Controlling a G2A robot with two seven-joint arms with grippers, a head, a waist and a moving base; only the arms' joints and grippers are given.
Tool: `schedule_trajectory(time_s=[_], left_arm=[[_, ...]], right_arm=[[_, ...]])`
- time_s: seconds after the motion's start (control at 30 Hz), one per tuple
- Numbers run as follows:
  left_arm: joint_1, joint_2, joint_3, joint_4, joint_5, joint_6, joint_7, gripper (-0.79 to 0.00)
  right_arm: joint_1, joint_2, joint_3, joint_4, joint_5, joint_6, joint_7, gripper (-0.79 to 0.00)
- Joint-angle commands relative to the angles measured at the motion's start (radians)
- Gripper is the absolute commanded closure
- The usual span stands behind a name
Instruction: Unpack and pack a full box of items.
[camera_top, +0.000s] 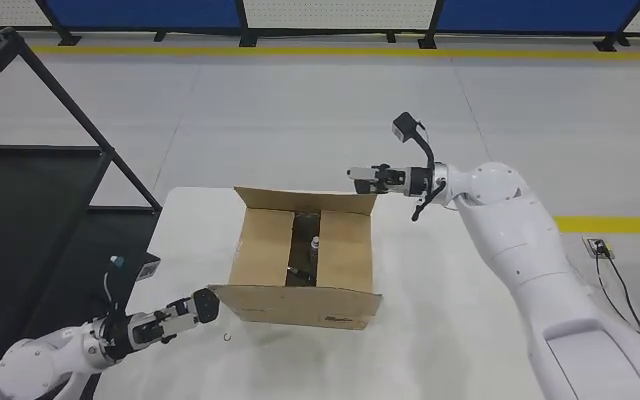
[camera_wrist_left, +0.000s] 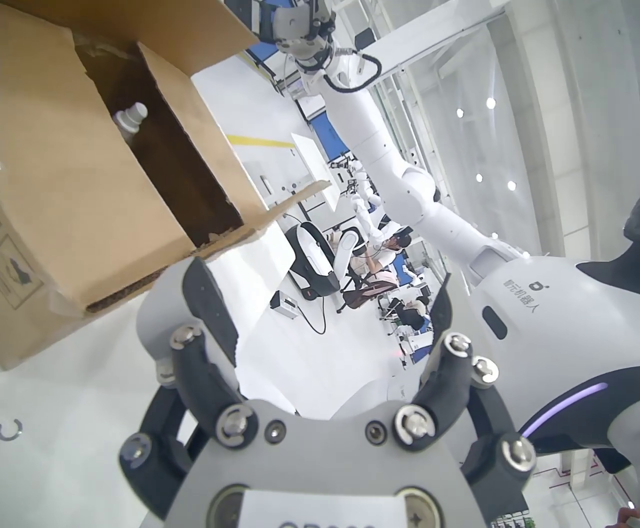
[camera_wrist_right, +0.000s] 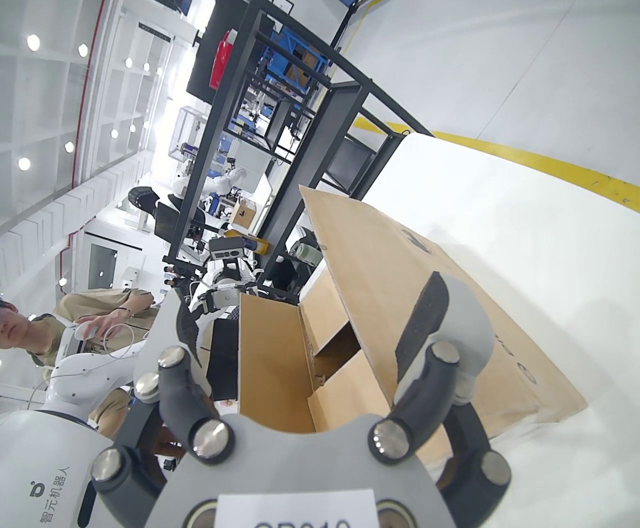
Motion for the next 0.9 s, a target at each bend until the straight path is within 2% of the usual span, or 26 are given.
schedule_trajectory(time_s=[0.0, 0.17, 0.53, 0.63, 0.7, 0.87], left_arm=[[-0.016, -0.004, 0.015, 0.003, 0.005, 0.007, 0.021, -0.785], [-0.060, -0.016, 0.039, 0.015, 0.067, 0.038, 0.146, -0.785], [-0.060, -0.016, 0.039, 0.015, 0.067, 0.038, 0.146, -0.785], [-0.058, -0.018, 0.038, 0.005, 0.083, 0.059, 0.182, -0.785], [-0.063, -0.024, 0.044, -0.010, 0.106, 0.083, 0.248, -0.785], [-0.086, -0.036, 0.077, -0.023, 0.125, 0.132, 0.326, -0.785]], right_arm=[[-0.001, 0.003, -0.010, -0.015, 0.013, 0.019, 0.019, -0.785], [0.002, 0.009, -0.028, -0.017, 0.032, 0.070, 0.070, -0.785], [-0.005, 0.010, -0.028, -0.029, 0.030, 0.077, 0.055, -0.785], [-0.034, 0.015, -0.021, -0.106, 0.034, 0.124, 0.042, -0.785], [-0.053, 0.023, -0.014, -0.153, 0.035, 0.185, 0.058, -0.785], [-0.086, 0.038, -0.017, -0.242, -0.017, 0.322, 0.045, -0.785]])
